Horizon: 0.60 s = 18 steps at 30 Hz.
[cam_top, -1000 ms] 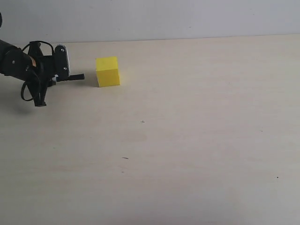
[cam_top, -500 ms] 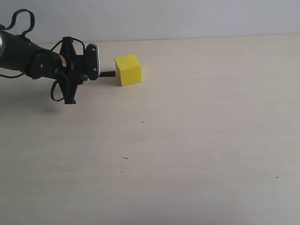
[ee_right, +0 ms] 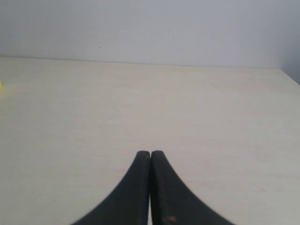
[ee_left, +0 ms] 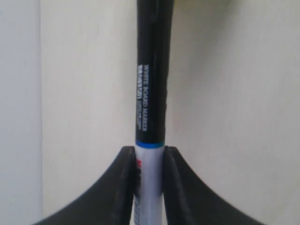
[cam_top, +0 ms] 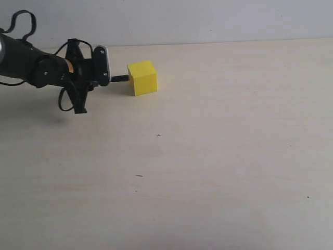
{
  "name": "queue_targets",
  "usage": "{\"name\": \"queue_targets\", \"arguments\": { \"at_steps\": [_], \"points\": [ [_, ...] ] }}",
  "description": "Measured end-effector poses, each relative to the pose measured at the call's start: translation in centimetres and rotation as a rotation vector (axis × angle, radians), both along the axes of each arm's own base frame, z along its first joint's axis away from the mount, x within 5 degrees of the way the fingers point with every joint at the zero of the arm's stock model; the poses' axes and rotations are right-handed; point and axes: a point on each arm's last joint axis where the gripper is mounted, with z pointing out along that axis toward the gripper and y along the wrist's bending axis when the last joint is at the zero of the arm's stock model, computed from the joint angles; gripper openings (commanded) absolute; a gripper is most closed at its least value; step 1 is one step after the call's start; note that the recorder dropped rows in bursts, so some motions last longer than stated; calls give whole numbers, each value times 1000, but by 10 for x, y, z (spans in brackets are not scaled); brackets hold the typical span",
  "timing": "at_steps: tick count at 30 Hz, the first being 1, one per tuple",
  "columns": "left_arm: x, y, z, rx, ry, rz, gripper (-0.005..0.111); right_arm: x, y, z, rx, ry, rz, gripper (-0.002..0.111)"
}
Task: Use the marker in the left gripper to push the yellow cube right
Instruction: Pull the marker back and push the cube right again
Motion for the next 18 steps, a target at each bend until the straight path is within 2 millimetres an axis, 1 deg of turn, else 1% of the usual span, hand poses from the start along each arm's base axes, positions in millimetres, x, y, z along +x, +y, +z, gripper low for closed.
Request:
{"name": "queue_targets", "arguments": {
  "at_steps": [3, 5, 7, 13, 15, 18],
  "points": [
    [-3, -26, 4, -7, 3, -39, 0, 0, 0, 0, 0, 0, 0, 0],
    [-3, -36, 9, -11, 13, -37, 0, 0, 0, 0, 0, 0, 0, 0],
    [-2, -35, 11, -4, 37, -14, 0, 0, 0, 0, 0, 0, 0, 0],
    [5, -13, 12, -17, 79, 91, 0, 0, 0, 0, 0, 0, 0, 0],
    [6, -10, 13, -21, 77, 100, 0, 0, 0, 0, 0, 0, 0, 0],
    [9, -12, 12, -45, 46, 87, 0, 0, 0, 0, 0, 0, 0, 0]
  ]
}}
